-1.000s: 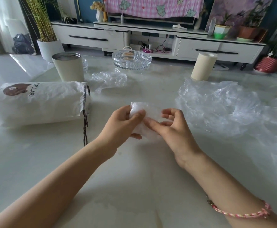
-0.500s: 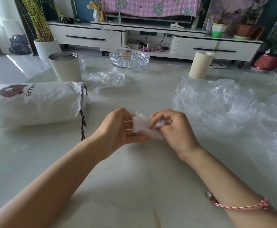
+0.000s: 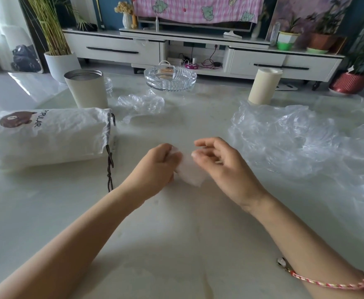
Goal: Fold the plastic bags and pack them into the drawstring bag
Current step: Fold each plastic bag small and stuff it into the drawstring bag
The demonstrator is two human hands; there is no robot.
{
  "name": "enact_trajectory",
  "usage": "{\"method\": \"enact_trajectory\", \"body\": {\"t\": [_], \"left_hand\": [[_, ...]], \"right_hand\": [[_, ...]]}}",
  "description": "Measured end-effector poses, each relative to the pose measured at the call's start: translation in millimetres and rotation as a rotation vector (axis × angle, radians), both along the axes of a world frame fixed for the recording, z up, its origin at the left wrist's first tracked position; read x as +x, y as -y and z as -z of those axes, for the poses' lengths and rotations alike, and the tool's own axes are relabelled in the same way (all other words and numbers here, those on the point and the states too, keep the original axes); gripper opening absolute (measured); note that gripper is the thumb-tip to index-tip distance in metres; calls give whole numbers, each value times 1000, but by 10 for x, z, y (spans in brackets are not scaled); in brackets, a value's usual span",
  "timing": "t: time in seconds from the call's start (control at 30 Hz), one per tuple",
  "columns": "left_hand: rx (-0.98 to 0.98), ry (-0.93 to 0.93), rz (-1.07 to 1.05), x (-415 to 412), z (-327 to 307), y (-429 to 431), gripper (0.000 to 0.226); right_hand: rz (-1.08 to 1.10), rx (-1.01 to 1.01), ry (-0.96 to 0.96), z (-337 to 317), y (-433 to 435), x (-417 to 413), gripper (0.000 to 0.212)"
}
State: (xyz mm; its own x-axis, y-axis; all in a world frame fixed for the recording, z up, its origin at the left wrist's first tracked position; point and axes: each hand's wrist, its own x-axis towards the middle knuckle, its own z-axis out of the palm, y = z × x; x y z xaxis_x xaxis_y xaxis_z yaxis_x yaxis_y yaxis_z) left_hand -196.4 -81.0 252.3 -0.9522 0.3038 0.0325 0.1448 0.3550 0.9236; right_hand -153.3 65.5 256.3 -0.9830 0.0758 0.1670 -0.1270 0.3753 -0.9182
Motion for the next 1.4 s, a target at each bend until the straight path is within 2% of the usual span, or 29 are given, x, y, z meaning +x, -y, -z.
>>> {"method": "enact_trajectory", "body": {"t": [0.13,0.23,0.33,0.43,0.5,0.53,0.57,0.67,0.7,0.73,0.8,0.9,0.97,1.07,1.23,1.3,1.4], "left_hand": [[-10,-124,0,5,12,-28,25],[40,-114,-33,4,-21,-24,22],[192,149,-17,47,-79,-34,26],[257,435,51,86,-132,-17,28],[222,474,127,109,-154,-4,29],[197,421,122,105,-149,0,27],[157,292,74,85,-126,11,25],[-126,-459,-296,-48,-80,136,12],[-230,-644,-397,-91,-83,195,13],[-317,-738,-477,-135,-89,259,22],[-462,-712,-577,-227,-108,395,43],[-653,-476,-632,-328,-115,585,70],[-688,-345,-635,-369,-104,656,76],[-777,-280,-606,-400,-63,689,74],[-758,-360,-578,-425,-61,677,51],[-659,-464,-551,-407,-67,629,45],[-451,-616,-418,-236,-98,365,51]], "right_hand": [[25,134,70,94,34,-14,15],[-87,50,117,42,37,24,16],[-121,-56,115,-17,60,67,14],[-135,-152,71,-38,74,75,13],[-157,-284,63,-40,72,81,15],[-144,-347,62,-35,67,76,14],[-113,-390,57,-30,58,71,11],[-10,-420,31,-23,-5,20,8],[2,-421,35,-19,-25,7,15],[6,-414,45,-14,-37,-4,22],[19,-399,65,-3,-48,-16,22],[15,-378,77,24,-42,-23,15],[25,-334,61,45,-40,-23,14],[68,-238,14,55,-27,-19,14],[151,-121,-138,64,-49,-60,34],[147,-119,-179,72,-37,-69,40],[126,-86,-256,65,-5,-51,30]]}}
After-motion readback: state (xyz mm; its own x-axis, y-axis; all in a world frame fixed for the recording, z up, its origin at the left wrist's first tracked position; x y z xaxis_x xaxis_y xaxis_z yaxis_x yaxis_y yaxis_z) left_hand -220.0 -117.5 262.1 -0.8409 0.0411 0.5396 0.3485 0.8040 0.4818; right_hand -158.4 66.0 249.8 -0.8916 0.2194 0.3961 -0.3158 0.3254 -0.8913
